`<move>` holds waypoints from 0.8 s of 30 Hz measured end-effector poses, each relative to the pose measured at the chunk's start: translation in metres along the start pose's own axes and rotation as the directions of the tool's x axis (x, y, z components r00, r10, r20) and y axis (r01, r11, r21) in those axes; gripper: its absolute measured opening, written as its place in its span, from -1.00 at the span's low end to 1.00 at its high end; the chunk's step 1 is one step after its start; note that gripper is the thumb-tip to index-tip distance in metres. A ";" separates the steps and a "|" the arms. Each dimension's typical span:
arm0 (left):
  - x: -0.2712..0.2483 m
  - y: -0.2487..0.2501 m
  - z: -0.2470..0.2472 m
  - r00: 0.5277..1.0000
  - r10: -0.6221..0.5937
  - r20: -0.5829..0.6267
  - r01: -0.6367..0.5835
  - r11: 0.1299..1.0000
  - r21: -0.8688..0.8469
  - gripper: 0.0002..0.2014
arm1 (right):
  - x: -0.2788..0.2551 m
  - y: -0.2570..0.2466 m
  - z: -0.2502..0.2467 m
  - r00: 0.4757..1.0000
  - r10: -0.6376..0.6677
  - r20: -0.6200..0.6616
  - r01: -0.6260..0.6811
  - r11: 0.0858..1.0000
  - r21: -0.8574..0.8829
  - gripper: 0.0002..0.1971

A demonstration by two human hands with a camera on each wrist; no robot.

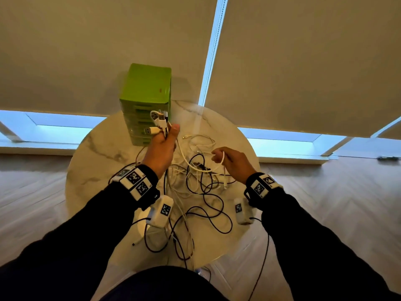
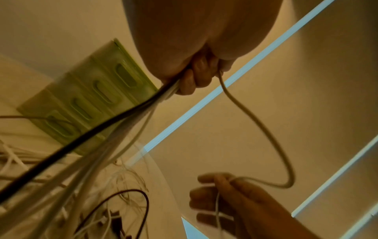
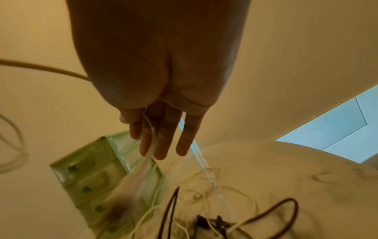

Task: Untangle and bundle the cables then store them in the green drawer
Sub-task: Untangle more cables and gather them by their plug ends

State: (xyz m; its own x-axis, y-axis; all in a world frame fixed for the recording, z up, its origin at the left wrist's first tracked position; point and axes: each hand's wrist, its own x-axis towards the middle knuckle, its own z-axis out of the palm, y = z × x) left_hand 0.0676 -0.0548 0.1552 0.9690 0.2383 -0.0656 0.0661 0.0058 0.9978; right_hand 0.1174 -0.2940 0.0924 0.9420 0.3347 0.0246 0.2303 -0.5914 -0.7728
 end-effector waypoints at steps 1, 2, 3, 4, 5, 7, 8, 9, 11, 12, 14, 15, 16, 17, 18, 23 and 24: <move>-0.003 -0.002 0.005 1.000 -0.018 0.020 0.017 1.000 0.013 -0.60 | -0.001 -0.004 -0.004 1.000 -0.015 0.000 0.015 1.000 -0.023 -0.77; -0.005 -0.003 0.012 0.999 -0.024 0.040 0.024 1.000 0.018 -0.57 | -0.004 -0.005 -0.010 1.000 -0.016 0.014 0.017 0.997 -0.070 -0.77; -0.007 -0.005 0.021 0.996 -0.017 0.084 0.016 1.000 0.013 -0.56 | -0.011 -0.002 -0.017 0.999 -0.004 0.032 0.008 0.992 -0.122 -0.78; -0.009 -0.006 0.029 0.993 -0.010 0.116 0.010 1.000 0.000 -0.57 | -0.019 0.002 -0.023 0.998 0.010 0.058 -0.001 0.986 -0.166 -0.79; -0.011 -0.007 0.040 0.991 -0.014 0.131 0.014 1.000 0.003 -0.58 | -0.030 0.008 -0.030 0.997 0.026 0.077 -0.010 0.981 -0.196 -0.80; -0.016 -0.006 0.058 0.991 -0.027 0.128 0.026 1.000 0.012 -0.58 | -0.054 0.018 -0.041 0.988 0.068 0.137 -0.034 0.971 -0.236 -0.80; -0.020 -0.007 0.069 0.990 -0.032 0.138 0.031 0.999 0.014 -0.57 | -0.069 0.021 -0.046 0.977 0.108 0.182 -0.056 0.961 -0.269 -0.76; -0.021 -0.010 0.078 0.988 -0.036 0.153 0.033 0.999 0.022 -0.56 | -0.082 0.022 -0.050 0.959 0.149 0.240 -0.069 0.947 -0.314 -0.70; -0.028 -0.017 0.097 0.980 -0.039 0.197 0.028 0.998 0.058 -0.56 | -0.108 0.019 -0.052 0.920 0.203 0.334 -0.069 0.925 -0.373 -0.59; -0.031 -0.019 0.106 0.975 -0.044 0.216 0.030 0.997 0.067 -0.57 | -0.119 0.013 -0.052 0.910 0.214 0.355 -0.070 0.923 -0.378 -0.55; -0.040 -0.025 0.127 0.961 -0.065 0.267 0.047 0.996 0.072 -0.61 | -0.137 0.004 -0.048 0.914 0.232 0.333 -0.105 0.928 -0.358 -0.49; -0.045 -0.028 0.138 0.952 -0.066 0.298 0.046 0.996 0.074 -0.61 | -0.146 0.001 -0.047 0.921 0.243 0.304 -0.134 0.932 -0.338 -0.51; -0.050 -0.028 0.146 0.945 -0.068 0.321 0.044 0.996 0.082 -0.58 | -0.151 -0.005 -0.045 0.930 0.244 0.276 -0.159 0.942 -0.296 -0.56; -0.052 -0.029 0.152 0.936 -0.069 0.345 0.041 0.995 0.089 -0.58 | -0.154 -0.010 -0.045 0.936 0.250 0.248 -0.189 0.951 -0.244 -0.61; -0.057 -0.031 0.161 0.917 -0.078 0.392 0.045 0.995 0.093 -0.59 | -0.163 -0.010 -0.048 0.939 0.278 0.204 -0.240 0.951 -0.194 -0.64; -0.060 -0.035 0.181 0.840 -0.179 0.512 0.221 0.975 -0.023 -0.62 | -0.199 0.025 -0.074 0.905 0.403 -0.133 -0.424 0.865 -0.268 -0.68; -0.062 -0.036 0.181 0.818 -0.183 0.545 0.243 0.969 -0.039 -0.61 | -0.207 0.038 -0.079 0.880 0.433 -0.194 -0.474 0.823 -0.313 -0.68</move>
State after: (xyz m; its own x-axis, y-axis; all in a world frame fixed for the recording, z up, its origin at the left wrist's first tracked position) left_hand 0.0484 -0.2454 0.1220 0.9107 -0.3350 -0.2416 0.2899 0.1018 0.9516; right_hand -0.0499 -0.4441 0.1079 0.9762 -0.1038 -0.1904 -0.1806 -0.8749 -0.4494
